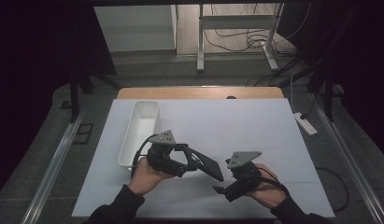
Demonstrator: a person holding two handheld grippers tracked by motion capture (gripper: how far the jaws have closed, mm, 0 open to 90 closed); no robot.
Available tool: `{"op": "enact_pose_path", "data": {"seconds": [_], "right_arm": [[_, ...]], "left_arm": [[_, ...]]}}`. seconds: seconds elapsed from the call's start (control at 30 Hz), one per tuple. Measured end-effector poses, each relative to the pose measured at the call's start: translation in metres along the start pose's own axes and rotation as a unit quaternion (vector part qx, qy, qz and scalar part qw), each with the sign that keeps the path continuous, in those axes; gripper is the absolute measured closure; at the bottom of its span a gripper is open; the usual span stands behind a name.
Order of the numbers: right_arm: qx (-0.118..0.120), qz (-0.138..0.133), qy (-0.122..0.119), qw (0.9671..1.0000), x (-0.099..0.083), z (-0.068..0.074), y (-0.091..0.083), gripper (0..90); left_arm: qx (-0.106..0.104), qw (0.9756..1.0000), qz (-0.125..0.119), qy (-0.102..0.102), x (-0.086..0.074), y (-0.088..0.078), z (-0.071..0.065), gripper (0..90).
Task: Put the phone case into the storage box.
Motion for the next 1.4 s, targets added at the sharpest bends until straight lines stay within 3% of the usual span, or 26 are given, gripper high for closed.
{"op": "enact_pose_path", "data": {"seconds": [0.37,0.53,0.63,0.8,0.87,1.0,1.13,1.4], "right_arm": [[-0.022,0.038,-0.010,0.9990,-0.002,0.007,0.012,0.0],[-0.040,0.040,-0.012,0.9984,-0.001,0.009,0.017,2.7],[-0.052,0.038,-0.026,0.9976,0.000,0.008,0.019,6.6],[-0.087,0.044,-0.044,0.9943,0.000,0.006,0.024,17.5],[-0.111,0.036,-0.056,0.9916,0.001,0.006,0.025,26.9],[-0.124,0.028,-0.064,0.9899,0.003,0.008,0.023,36.2],[-0.137,0.030,-0.085,0.9865,0.002,0.009,0.024,52.2],[-0.134,0.032,-0.120,0.9831,0.002,0.014,0.024,67.6]], "left_arm": [[-0.004,0.9999,-0.001,-0.013,0.003,0.006,-0.006,15.4],[0.000,0.9998,0.002,-0.018,0.004,0.008,-0.008,15.4],[-0.004,0.9998,0.000,-0.019,0.004,0.009,-0.009,15.4],[-0.004,0.9997,0.001,-0.025,0.004,0.011,-0.009,15.4],[-0.003,0.9995,0.002,-0.030,0.004,0.011,-0.007,15.3],[-0.001,0.9993,0.002,-0.038,0.004,0.012,-0.006,15.3],[0.000,0.9987,0.005,-0.050,0.003,0.014,-0.004,15.1],[-0.010,0.9978,0.010,-0.065,0.004,0.016,-0.004,14.3]]}}
Point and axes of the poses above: each handheld gripper's, and its own axes: y roughly forward along the jaws, x roughly out of its top, z roughly to its left, the point moved 5 cm from there along y, roughly forward along the jaws, and after that the axes turned 7 degrees about -z, right-handed, at the moved point
